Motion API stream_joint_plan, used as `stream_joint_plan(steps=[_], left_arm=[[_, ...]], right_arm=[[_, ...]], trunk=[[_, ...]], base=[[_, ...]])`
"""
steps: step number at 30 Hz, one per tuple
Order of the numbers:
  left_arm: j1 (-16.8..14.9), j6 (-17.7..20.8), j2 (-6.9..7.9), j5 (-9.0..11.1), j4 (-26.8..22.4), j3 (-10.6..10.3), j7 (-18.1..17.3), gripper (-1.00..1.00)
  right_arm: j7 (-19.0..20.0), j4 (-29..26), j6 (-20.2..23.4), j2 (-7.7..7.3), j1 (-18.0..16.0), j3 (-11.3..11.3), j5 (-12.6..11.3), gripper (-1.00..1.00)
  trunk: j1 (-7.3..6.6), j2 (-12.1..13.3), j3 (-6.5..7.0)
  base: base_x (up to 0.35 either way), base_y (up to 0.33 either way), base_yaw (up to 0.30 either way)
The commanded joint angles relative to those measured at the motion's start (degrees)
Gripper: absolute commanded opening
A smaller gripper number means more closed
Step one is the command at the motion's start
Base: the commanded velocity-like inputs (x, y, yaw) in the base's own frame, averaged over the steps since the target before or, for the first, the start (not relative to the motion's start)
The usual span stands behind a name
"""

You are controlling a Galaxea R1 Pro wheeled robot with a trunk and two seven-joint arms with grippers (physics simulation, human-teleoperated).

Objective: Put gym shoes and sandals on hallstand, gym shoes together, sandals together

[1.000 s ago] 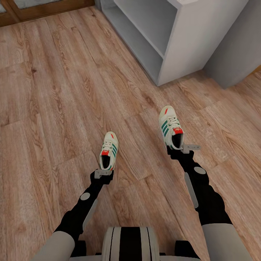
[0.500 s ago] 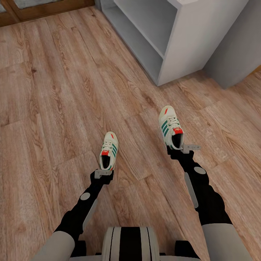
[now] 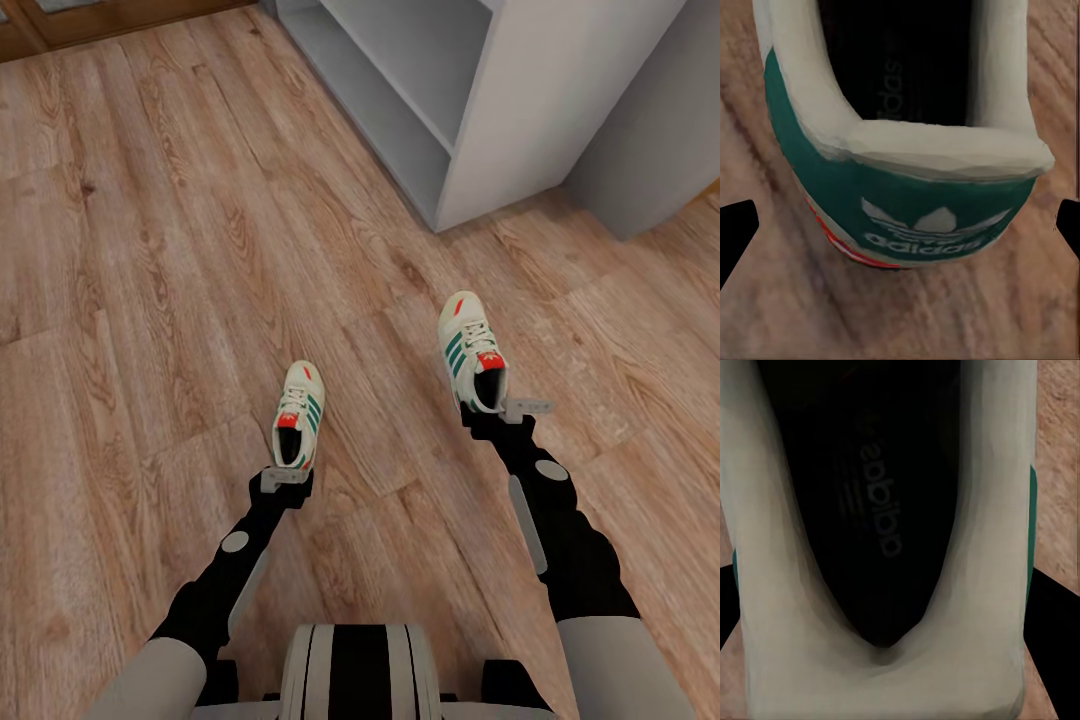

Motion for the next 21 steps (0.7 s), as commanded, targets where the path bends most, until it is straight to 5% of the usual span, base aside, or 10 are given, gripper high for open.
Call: stream_joint_plan(steps=[1, 21], left_arm=[[-0.03, -0.16, 0.00, 0.05, 0.03, -0.02, -0.02, 1.00], [-0.04, -0.16, 0.00, 0.03, 0.03, 0.01, 0.00, 1.00]], right_arm=[[-0.04, -0.07, 0.31, 0.02, -0.01, -0.02, 0.00, -1.00], [-0.04, -0.14, 0.31, 0.02, -0.01, -0.04, 0.00, -1.00]], trunk=[[0.01, -0.01, -0.03], [0.01, -0.01, -0.03]], base=[[0.110, -0.092, 0.000], [0.054, -0.010, 0.000]])
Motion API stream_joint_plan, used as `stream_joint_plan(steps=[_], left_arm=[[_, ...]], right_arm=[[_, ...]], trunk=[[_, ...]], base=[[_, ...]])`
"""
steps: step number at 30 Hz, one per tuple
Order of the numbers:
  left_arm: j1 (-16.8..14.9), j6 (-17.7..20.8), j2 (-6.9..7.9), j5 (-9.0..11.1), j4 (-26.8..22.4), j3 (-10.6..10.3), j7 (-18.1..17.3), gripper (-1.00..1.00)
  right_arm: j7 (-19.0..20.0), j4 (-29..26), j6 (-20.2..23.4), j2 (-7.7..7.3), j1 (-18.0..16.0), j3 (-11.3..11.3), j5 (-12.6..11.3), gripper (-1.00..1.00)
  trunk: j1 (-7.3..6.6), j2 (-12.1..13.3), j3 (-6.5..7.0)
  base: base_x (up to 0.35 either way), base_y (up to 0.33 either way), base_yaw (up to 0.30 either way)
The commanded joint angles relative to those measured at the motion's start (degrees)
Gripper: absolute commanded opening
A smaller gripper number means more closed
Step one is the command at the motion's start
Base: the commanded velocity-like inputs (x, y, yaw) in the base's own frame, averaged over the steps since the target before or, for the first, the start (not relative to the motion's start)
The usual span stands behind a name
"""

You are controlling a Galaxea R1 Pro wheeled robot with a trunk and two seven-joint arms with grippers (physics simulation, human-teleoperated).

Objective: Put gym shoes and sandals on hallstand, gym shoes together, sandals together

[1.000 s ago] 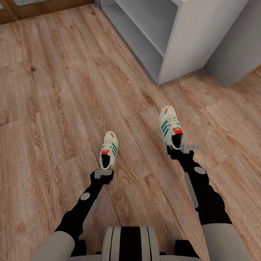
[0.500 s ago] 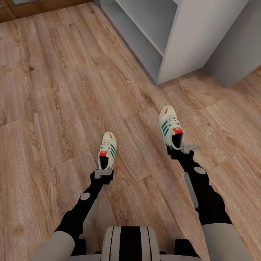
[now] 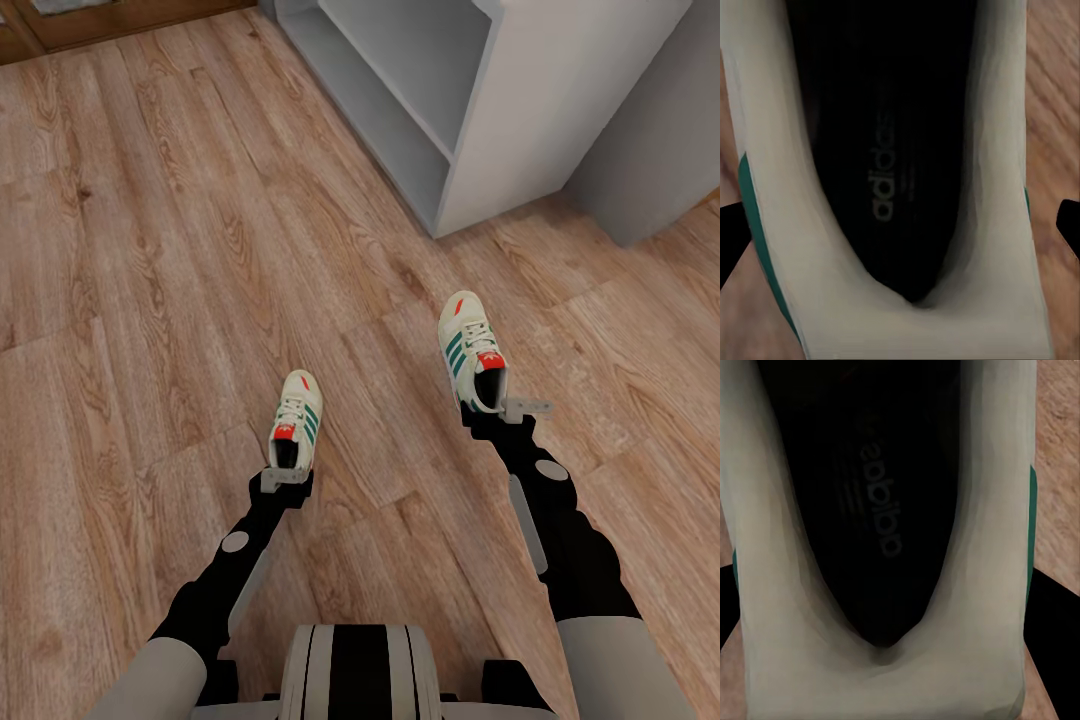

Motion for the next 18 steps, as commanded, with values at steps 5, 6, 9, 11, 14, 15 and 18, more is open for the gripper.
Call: stream_joint_plan(steps=[5, 6, 9, 11, 14, 15, 18], left_arm=[[-0.01, -0.17, 0.00, 0.03, 0.03, -0.04, -0.03, 1.00], [0.02, -0.17, 0.00, 0.01, 0.03, -0.05, -0.03, 1.00], [0.00, -0.17, -0.07, -0.01, 0.03, -0.05, -0.03, -1.00], [0.00, -0.17, -0.08, -0.02, 0.03, -0.05, 0.01, -1.00], [-0.01, -0.17, -0.09, -0.02, 0.03, -0.05, 0.04, -1.00], [0.00, -0.17, -0.10, -0.02, 0.03, -0.05, 0.05, -1.00], [-0.02, -0.14, -0.09, -0.02, 0.03, -0.05, 0.05, -1.00]], right_arm=[[-0.04, -0.08, 0.31, 0.02, -0.01, -0.04, 0.00, -1.00], [-0.04, -0.08, 0.31, 0.02, -0.01, -0.04, 0.00, -1.00], [-0.04, -0.09, 0.31, 0.02, -0.01, -0.04, 0.00, -1.00], [-0.04, -0.09, 0.31, 0.02, -0.01, -0.04, 0.00, -1.00], [-0.04, -0.09, 0.31, 0.02, -0.01, -0.04, -0.01, -1.00], [-0.04, -0.09, 0.31, 0.02, -0.01, -0.04, -0.01, -1.00], [-0.04, -0.09, 0.31, 0.02, -0.01, -0.04, -0.02, -1.00]], trunk=[[0.00, -0.01, -0.03], [0.00, -0.01, -0.03], [0.00, -0.01, -0.03], [0.00, -0.01, -0.03], [0.00, -0.01, -0.03], [0.00, -0.01, -0.03], [0.00, -0.01, -0.03]], base=[[0.027, 0.000, 0.000], [0.008, 0.000, 0.000], [0.002, 0.000, 0.000], [0.000, 0.000, 0.000], [0.000, 0.000, 0.000], [0.000, 0.000, 0.000], [0.000, 0.000, 0.000]])
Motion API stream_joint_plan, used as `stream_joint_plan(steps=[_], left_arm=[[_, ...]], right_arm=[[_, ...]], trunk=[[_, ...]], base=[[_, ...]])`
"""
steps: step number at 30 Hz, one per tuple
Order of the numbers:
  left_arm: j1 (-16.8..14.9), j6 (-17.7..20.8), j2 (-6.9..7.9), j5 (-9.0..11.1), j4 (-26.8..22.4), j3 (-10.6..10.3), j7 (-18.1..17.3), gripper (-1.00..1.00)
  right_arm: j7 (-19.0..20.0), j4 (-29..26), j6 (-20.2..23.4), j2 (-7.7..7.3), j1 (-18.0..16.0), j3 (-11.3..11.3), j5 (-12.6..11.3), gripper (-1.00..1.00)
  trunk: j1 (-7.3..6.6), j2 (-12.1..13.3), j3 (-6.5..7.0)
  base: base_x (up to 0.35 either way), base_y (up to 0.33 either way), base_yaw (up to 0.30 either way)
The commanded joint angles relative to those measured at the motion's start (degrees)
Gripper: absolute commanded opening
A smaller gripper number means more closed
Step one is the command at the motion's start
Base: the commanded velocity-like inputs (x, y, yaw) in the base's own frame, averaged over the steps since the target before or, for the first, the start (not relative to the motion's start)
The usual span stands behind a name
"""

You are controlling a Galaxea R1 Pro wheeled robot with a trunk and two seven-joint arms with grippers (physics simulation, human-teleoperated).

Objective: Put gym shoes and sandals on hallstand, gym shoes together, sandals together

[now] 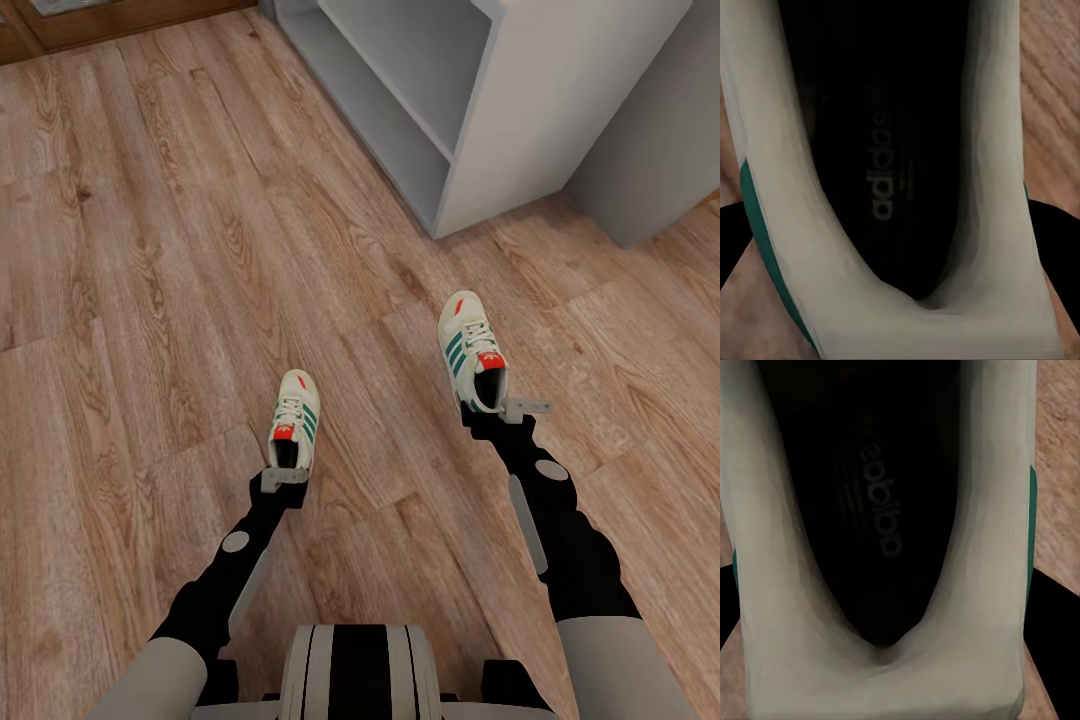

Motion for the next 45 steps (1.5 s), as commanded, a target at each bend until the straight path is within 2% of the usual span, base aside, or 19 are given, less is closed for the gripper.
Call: stream_joint_plan(steps=[1, 18, 23, 28, 30, 40, 45], left_arm=[[0.00, -0.17, 0.01, -0.02, 0.01, -0.03, -0.01, -1.00], [-0.02, -0.04, 0.01, 0.07, -0.26, -0.03, -0.08, -1.00], [-0.02, 1.51, 0.01, 0.07, -1.91, 0.01, -0.10, -1.00], [-0.02, 7.99, 0.07, 0.07, -6.09, 0.06, -0.10, -1.00], [-0.02, 9.27, 0.09, 0.07, -6.80, 0.06, -0.10, -1.00], [-0.02, 11.06, 0.23, -0.07, -7.67, 0.15, -0.03, -1.00], [-0.02, 14.71, 0.27, -0.11, -7.76, 0.22, -0.05, -1.00]], right_arm=[[-0.04, -0.08, 0.32, 0.02, -0.01, -0.03, 0.00, -1.00], [-0.04, 0.00, 0.32, 0.10, -0.01, 0.06, -0.05, -1.00], [-0.04, 0.14, 0.32, 0.17, -0.01, 0.20, -0.07, -1.00], [-0.01, 0.21, 0.32, 0.19, 0.03, 0.23, -0.08, -1.00], [0.02, 0.24, 0.32, 0.19, 0.05, 0.23, -0.08, -1.00], [-0.03, 0.41, 0.32, 0.22, 0.20, 0.31, -0.03, -1.00], [-0.10, 0.44, 0.30, 0.27, 0.22, 0.44, -0.06, -1.00]], trunk=[[-0.01, -0.01, -0.03], [-0.01, -0.01, -0.03], [-0.14, 0.06, 1.08], [-0.26, 0.12, 2.19], [-0.32, 0.15, 2.63], [-0.57, 0.28, 4.85], [-0.70, 0.35, 5.96]], base=[[0.000, 0.000, 0.000], [0.000, 0.000, 0.000], [0.000, 0.000, 0.000], [0.000, 0.000, 0.000], [0.000, 0.000, 0.000], [0.000, 0.000, 0.000], [0.000, 0.000, 0.000]])
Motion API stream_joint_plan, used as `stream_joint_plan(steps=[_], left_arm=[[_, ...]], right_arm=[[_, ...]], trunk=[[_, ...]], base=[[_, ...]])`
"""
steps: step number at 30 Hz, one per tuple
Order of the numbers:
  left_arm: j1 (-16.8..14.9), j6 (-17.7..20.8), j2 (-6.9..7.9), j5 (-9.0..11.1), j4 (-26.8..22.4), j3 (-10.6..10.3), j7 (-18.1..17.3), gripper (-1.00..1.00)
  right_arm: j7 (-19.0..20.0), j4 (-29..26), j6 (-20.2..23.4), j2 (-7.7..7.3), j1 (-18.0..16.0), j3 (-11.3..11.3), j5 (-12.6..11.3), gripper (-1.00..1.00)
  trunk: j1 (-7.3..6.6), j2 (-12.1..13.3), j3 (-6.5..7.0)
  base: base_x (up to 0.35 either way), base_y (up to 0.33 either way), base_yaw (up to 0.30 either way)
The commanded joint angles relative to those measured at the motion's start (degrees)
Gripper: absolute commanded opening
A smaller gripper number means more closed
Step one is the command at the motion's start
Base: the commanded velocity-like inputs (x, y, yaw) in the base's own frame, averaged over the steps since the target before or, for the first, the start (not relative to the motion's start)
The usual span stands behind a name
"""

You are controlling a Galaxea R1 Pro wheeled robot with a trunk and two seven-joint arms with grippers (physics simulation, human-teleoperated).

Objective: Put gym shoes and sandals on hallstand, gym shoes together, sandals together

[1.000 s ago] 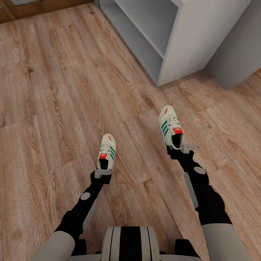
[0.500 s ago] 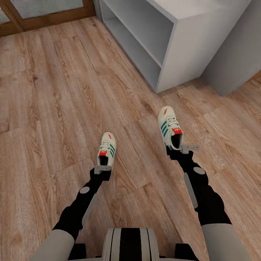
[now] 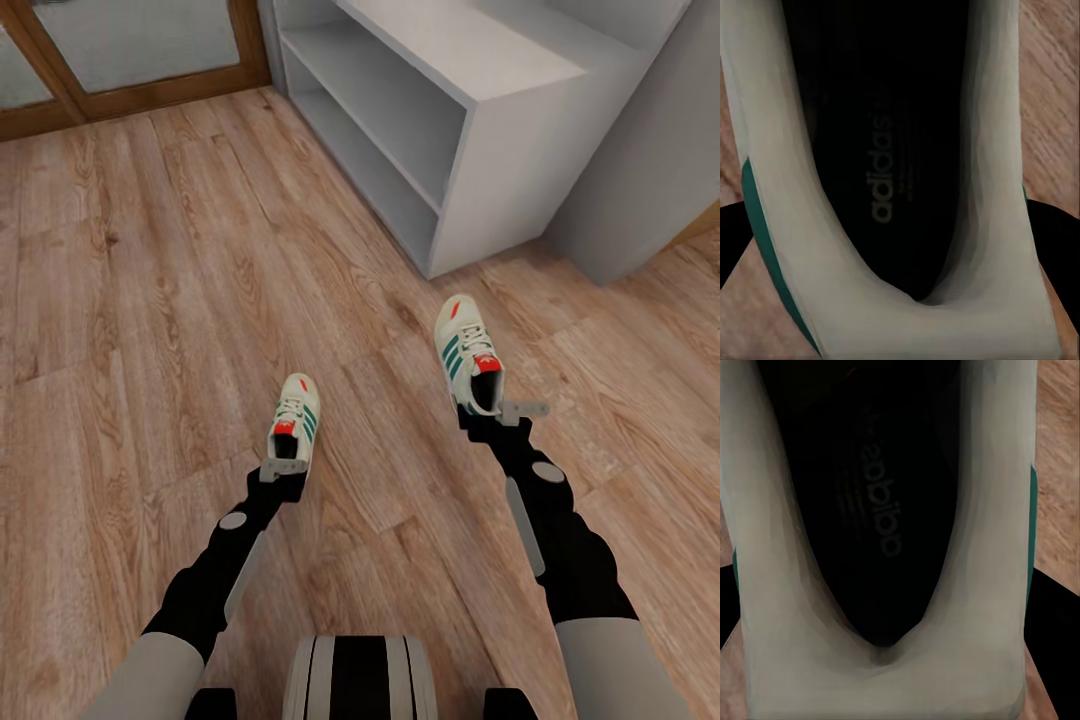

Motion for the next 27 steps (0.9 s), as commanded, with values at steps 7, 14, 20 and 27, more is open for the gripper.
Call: stream_joint_plan(steps=[7, 14, 20, 27], left_arm=[[0.01, 3.27, 0.01, 0.03, -0.13, 0.05, -0.09, -1.00], [0.00, 8.66, 0.01, 0.02, -3.26, 0.17, -0.05, -1.00], [0.00, 17.56, -0.24, 0.11, -14.87, -0.11, -0.09, -1.00], [0.00, 18.45, -0.50, 0.29, -16.14, -0.38, -0.10, -1.00]], right_arm=[[-0.03, -0.07, 0.33, 0.05, 0.01, 0.17, -0.04, -1.00], [-0.07, -0.07, 0.32, 0.05, 0.01, 0.19, 0.04, -1.00], [-0.07, -0.07, 0.33, 0.05, 0.01, 0.09, 0.01, -1.00], [-0.07, -0.07, 0.34, 0.05, 0.01, 0.09, 0.03, -1.00]], trunk=[[-0.18, 0.08, 1.53], [-0.37, 0.18, 3.08], [-0.52, 0.26, 4.69], [-0.70, 0.35, 6.89]], base=[[0.000, 0.000, 0.000], [0.000, 0.000, 0.000], [0.000, 0.000, 0.000], [0.000, 0.000, 0.000]])
